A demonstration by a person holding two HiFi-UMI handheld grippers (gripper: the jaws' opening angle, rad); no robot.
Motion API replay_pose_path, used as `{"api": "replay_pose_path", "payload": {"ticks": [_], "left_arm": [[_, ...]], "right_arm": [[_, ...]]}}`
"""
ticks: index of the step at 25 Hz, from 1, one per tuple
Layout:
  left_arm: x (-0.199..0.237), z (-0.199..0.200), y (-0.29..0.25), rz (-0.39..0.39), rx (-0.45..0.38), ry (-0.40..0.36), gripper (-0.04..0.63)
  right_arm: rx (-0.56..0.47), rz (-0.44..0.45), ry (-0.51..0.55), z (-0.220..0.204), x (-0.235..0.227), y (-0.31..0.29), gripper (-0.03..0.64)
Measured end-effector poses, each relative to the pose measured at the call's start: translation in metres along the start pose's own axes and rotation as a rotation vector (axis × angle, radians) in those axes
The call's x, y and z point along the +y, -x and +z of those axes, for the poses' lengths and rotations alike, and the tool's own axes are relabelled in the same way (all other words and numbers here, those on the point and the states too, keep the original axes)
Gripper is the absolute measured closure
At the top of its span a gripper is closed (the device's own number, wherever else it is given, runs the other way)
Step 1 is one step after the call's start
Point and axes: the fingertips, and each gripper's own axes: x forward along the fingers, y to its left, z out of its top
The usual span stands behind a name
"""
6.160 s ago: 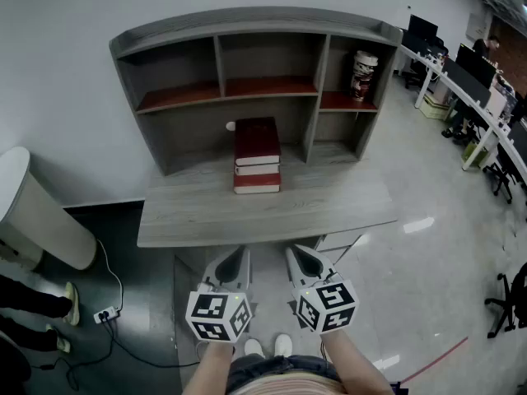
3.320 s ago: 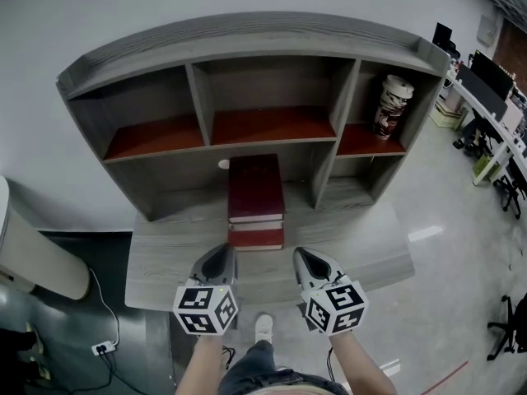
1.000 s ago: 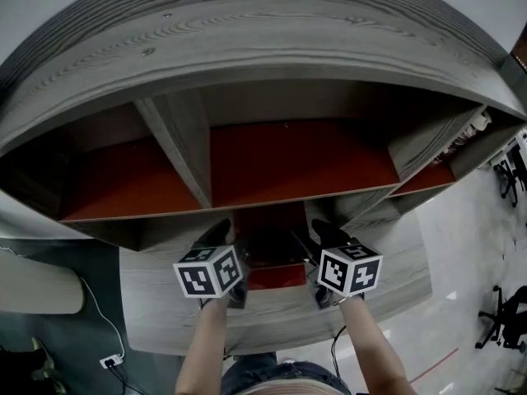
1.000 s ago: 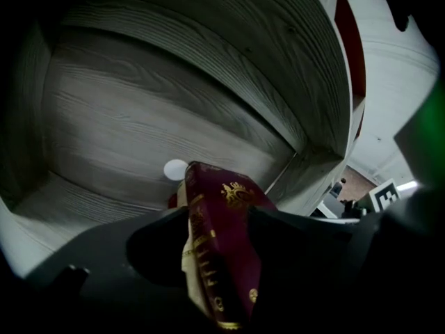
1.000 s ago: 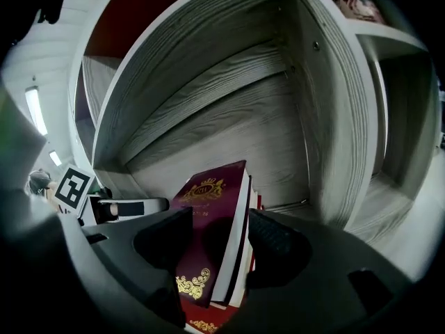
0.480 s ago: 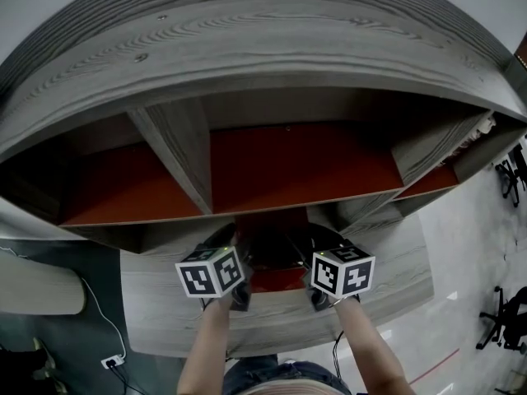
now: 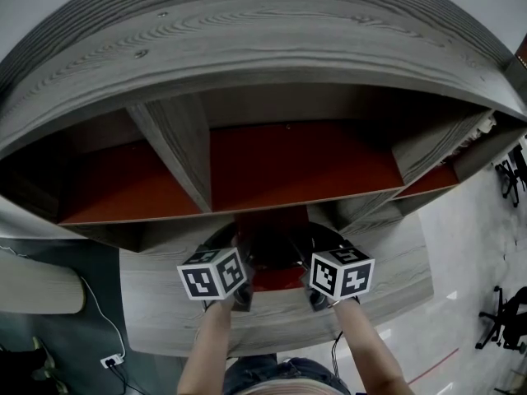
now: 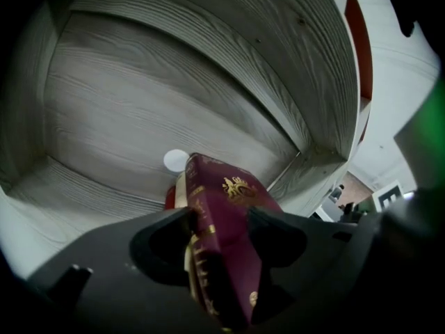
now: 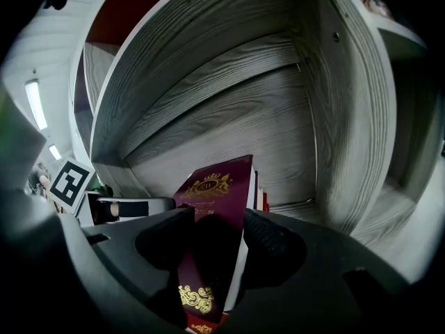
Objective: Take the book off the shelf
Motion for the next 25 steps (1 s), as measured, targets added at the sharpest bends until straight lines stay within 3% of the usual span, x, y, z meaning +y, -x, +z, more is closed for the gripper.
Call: {"api": "replay_pose_path", "payload": {"ticks": [25], "left_arm": [[-0.026, -0.001, 0.040, 0.015, -0.079, -0.064, 0.348]], "right_arm": [[-0.104, 0.005, 0.016, 0.004, 0.023, 0.040, 0.399]]}}
